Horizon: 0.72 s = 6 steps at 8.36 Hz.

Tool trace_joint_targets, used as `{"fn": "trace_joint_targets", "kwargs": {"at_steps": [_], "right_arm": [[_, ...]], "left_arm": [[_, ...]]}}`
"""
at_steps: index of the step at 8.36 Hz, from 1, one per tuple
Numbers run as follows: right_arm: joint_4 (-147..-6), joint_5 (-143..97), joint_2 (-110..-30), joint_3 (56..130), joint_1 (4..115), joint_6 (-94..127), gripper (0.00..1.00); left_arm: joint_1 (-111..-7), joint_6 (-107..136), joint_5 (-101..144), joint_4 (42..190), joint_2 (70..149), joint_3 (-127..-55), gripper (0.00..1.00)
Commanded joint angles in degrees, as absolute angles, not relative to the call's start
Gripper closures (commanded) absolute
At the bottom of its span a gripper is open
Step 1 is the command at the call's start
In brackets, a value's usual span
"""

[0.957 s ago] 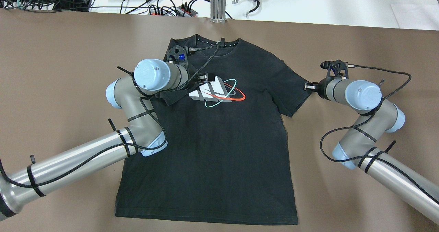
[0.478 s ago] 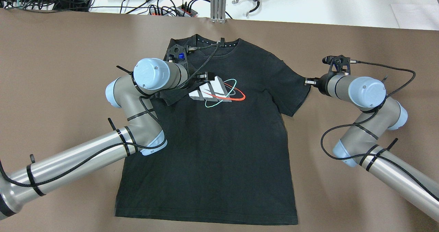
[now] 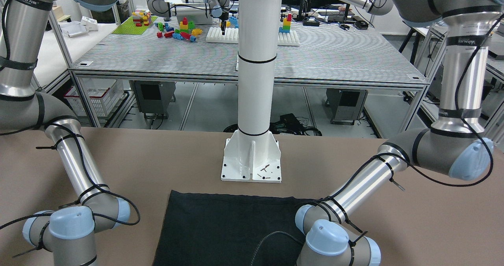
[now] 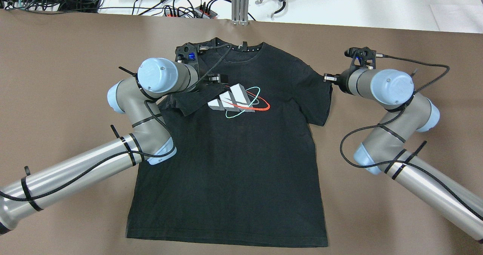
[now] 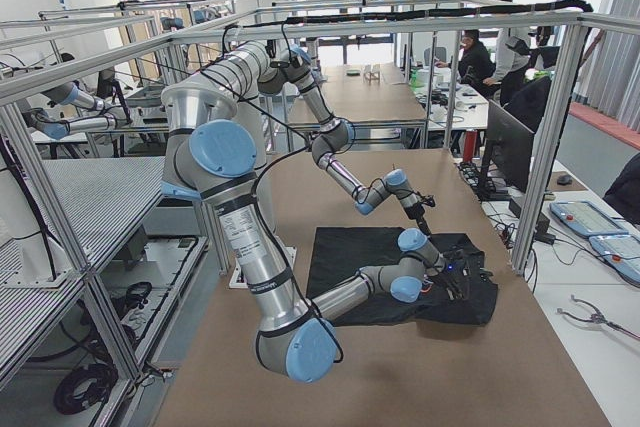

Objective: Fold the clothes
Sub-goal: 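Grasp the other sleeve with the right gripper and fold it inward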

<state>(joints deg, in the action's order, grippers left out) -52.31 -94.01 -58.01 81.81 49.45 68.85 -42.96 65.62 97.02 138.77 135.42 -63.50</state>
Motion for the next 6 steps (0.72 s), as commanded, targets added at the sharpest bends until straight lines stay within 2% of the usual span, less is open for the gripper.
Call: {"fn": "trace_joint_targets", "kwargs": {"at_steps": [1,3,5,6], "right_arm": [[-58.5,-92.7,-47.9,77.7,46.9,78.5,1.0],[-58.4,-82.1,-41.1,69.5,41.0,81.0,1.0],[-58.5,-80.7,-41.0,68.6,37.8,80.9,0.99],[-58.5,-79.8,-40.8,67.9,37.3,80.9,0.9]], "left_arm": [[-44.2,62.6,97.1,138.9,133.5,-63.5,0.05],[-44.2,62.6,97.1,138.9,133.5,-63.5,0.06],[-44.4,62.6,97.2,138.9,133.5,-63.5,0.05],[-44.5,62.6,97.2,138.9,133.5,-63.5,0.05]]}}
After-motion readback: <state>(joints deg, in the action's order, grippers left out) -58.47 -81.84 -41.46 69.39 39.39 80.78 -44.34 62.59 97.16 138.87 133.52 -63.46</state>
